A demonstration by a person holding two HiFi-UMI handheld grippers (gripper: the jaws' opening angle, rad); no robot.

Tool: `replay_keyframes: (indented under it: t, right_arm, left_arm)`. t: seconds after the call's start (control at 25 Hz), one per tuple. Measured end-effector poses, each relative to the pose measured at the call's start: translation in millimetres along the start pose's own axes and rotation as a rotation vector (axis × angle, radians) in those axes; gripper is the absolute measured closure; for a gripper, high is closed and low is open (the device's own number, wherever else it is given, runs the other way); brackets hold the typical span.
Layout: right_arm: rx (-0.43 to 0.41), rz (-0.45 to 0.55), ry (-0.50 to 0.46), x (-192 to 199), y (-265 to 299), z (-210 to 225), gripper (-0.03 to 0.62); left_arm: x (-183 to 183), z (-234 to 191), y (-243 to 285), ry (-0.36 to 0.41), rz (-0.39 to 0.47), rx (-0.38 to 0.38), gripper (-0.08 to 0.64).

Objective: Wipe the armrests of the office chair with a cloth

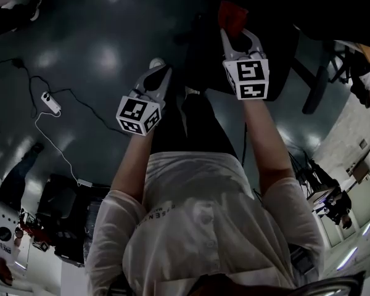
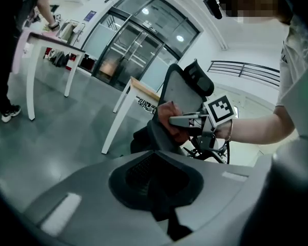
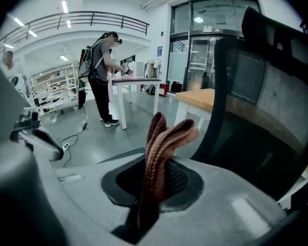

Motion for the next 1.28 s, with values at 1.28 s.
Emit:
replay_keyframes:
  t: [1.28]
  right_arm:
    - [-0.352, -0.153, -0.103, 40, -25, -86, 0.548]
  left_arm:
    - [49, 46, -2, 0.003, -0.056, 0.059, 0.543]
Point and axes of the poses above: the fingertips, and each gripper's own axes: y forward along the fingers, z to its right, x out of its underside, the point moved 7 cm from there along -y, backward along the fingers, and after that the axes turned 12 degrees about y, right-handed, at the moved point
